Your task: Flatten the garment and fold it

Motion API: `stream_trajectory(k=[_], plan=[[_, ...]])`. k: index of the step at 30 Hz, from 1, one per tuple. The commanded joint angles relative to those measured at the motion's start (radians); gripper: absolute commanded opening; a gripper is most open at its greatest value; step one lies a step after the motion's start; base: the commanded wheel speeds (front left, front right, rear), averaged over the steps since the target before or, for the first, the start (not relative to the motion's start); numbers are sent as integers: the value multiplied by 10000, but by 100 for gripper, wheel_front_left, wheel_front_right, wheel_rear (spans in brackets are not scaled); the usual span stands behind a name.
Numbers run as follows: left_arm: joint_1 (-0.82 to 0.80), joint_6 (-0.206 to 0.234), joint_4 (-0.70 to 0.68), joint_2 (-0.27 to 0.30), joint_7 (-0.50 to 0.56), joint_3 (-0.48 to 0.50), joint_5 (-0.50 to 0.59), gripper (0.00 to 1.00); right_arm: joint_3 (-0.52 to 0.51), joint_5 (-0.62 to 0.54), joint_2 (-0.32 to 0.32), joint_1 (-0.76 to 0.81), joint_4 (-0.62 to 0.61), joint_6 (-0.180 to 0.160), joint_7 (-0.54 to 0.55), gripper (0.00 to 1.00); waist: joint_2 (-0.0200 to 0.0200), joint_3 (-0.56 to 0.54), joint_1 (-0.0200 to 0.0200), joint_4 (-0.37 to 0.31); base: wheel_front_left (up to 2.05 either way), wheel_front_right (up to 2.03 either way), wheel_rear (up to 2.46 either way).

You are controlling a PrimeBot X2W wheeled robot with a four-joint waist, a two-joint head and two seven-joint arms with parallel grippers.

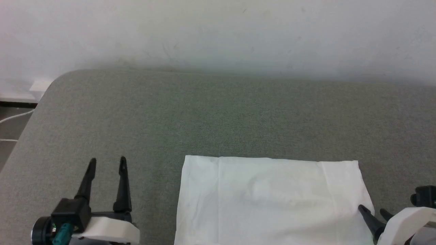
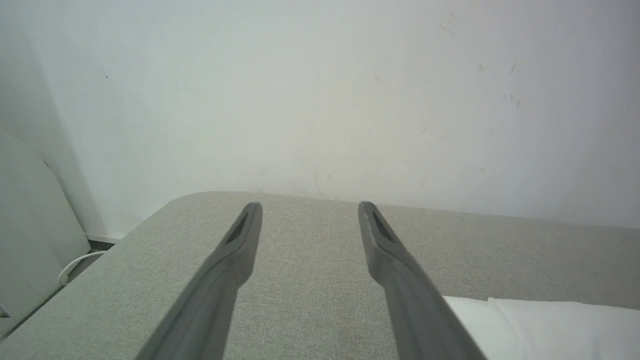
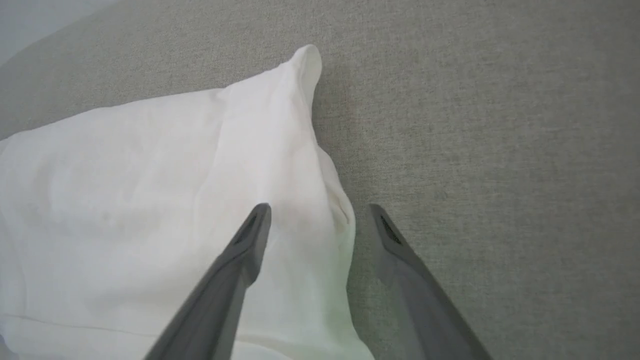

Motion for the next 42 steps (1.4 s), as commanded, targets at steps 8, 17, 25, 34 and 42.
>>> stream_trajectory(k=[8,17,25,34,42], plan=[[116,-1392,413,-1077,-46,700,1331,100,-171,-469,312,-424,1240,-9,-75,100,0,498,0,234,0,0,0],[-81,-2307,827,-1941,-47,1484,2056,100,970,219,460,-552,2369,-9,298,0,0,751,0,303,0,0,0],[1,-2845,1172,-2394,-47,1936,2505,100,576,358,110,-870,2412,-9,-1116,0,0,569,0,85,0,0,0],[74,-3245,1371,-2699,-47,2263,2836,100,-1280,157,-901,-1113,2624,-9,-1493,0,0,409,0,-227,0,0,0],[182,-3447,1440,-2938,-47,2457,3028,100,-1984,182,-883,-1101,2596,-9,-1174,0,0,230,0,-455,0,0,0]])
